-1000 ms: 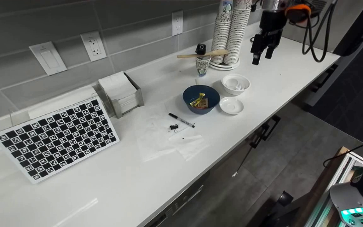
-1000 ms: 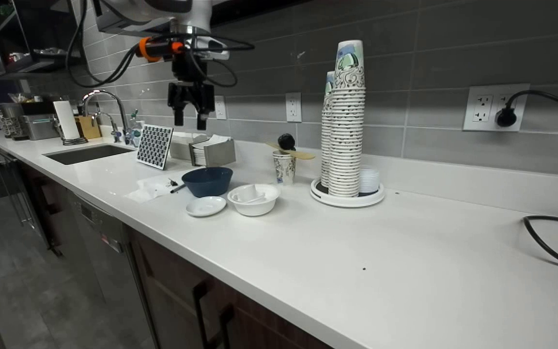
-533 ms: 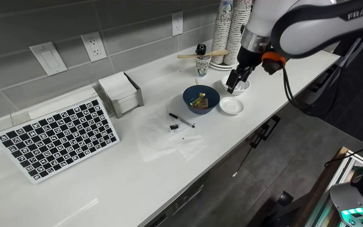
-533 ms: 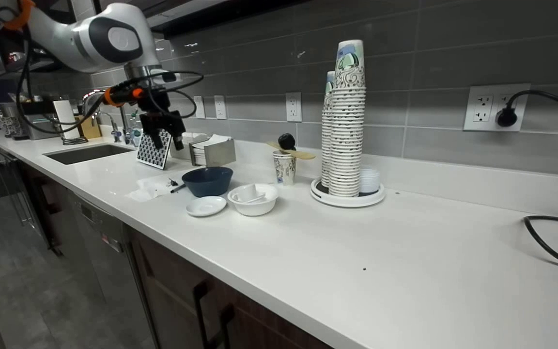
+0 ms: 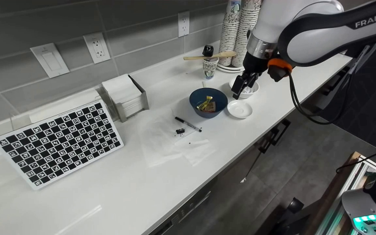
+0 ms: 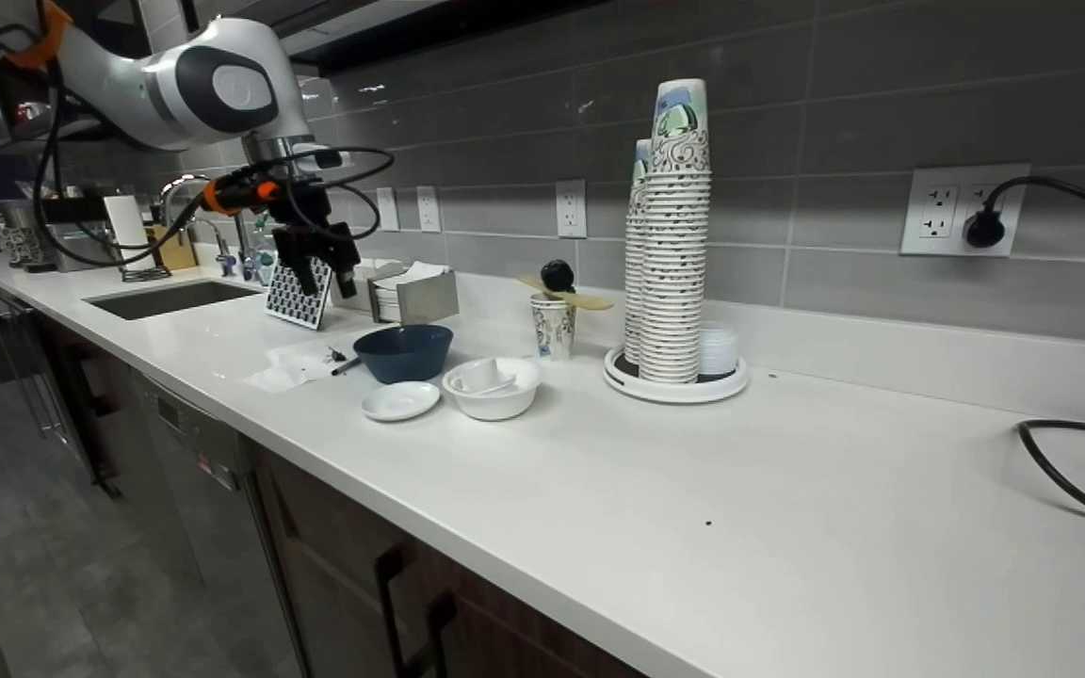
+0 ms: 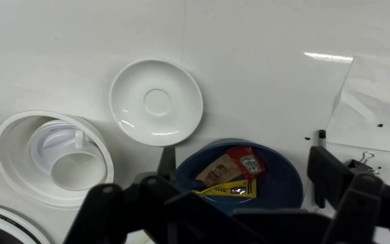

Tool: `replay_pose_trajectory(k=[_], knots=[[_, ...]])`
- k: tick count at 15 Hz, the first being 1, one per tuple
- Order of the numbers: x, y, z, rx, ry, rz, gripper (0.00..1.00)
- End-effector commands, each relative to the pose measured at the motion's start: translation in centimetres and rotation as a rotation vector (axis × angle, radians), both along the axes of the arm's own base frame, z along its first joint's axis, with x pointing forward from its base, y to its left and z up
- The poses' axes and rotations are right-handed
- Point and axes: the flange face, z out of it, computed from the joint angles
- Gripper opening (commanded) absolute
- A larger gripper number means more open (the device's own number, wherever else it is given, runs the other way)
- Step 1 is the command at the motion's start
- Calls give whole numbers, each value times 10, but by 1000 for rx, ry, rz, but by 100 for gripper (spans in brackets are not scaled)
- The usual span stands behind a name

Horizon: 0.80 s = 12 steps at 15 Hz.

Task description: Move one sachet from the bowl to the plate

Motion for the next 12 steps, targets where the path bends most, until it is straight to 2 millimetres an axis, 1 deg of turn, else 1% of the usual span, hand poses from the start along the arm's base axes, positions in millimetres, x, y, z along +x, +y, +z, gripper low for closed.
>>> replay_pose_trajectory(k=[1,3,5,9,11,12], knots=[[28,25,-30,57,-7,41,100],[50,37,-48,55,4,113,100],[76,40,-60,42,28,149,100],[127,31,-70,50,74,164,100],[142,24,-77,57,112,167,98],[148,20,-80,59,132,160,98]])
